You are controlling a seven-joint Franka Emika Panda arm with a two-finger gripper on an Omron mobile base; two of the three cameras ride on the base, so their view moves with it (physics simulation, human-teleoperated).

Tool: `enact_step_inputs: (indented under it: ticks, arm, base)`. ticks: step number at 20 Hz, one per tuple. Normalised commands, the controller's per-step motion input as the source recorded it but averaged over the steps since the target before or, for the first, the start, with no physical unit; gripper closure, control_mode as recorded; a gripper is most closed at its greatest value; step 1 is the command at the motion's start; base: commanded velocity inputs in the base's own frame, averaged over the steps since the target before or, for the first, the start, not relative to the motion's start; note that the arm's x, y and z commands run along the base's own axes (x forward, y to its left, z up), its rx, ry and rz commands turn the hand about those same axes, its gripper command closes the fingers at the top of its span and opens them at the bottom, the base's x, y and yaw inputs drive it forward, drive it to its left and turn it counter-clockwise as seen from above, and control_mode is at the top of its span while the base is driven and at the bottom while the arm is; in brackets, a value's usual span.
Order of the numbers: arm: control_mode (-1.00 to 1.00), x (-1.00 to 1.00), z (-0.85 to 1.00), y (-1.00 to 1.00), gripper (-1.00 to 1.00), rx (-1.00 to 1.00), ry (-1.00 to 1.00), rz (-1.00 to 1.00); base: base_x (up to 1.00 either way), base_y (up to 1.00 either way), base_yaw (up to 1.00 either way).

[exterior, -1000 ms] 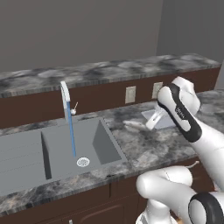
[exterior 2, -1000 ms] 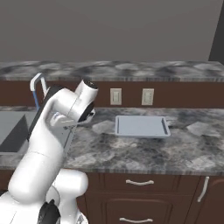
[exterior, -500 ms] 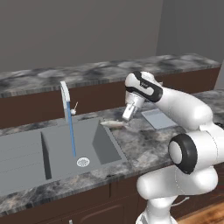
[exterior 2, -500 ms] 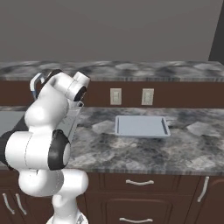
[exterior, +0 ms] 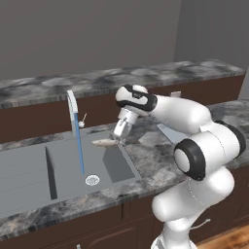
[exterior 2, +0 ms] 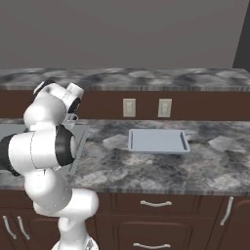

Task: Take the fish out of the fridge, briefly rinse it in the sink, and place it on the tray next to the sink.

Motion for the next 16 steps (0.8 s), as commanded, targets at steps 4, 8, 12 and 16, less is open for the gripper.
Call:
enact_step_inputs:
  ticks: [4, 8, 12, 16]
  arm:
    - [-1.0, 0.46, -0.16, 0.75, 1.0, 0.0, 0.0, 0.0]
    - [-1.0, 0.47, -0.02, 0.39, 1.0, 0.0, 0.0, -0.06]
    - [-1.0, 0.47, 0.0, 0.22, 1.0, 0.0, 0.0, -0.11]
    - [-1.0, 0.31, 0.0, 0.14, 1.0, 0.0, -0.02, -0.11]
  base:
    - [0.0, 0.0, 0.0]
    - [0.0, 0.0, 0.0]
    - [0.0, 0.0, 0.0]
    - [0.0, 0.0, 0.0]
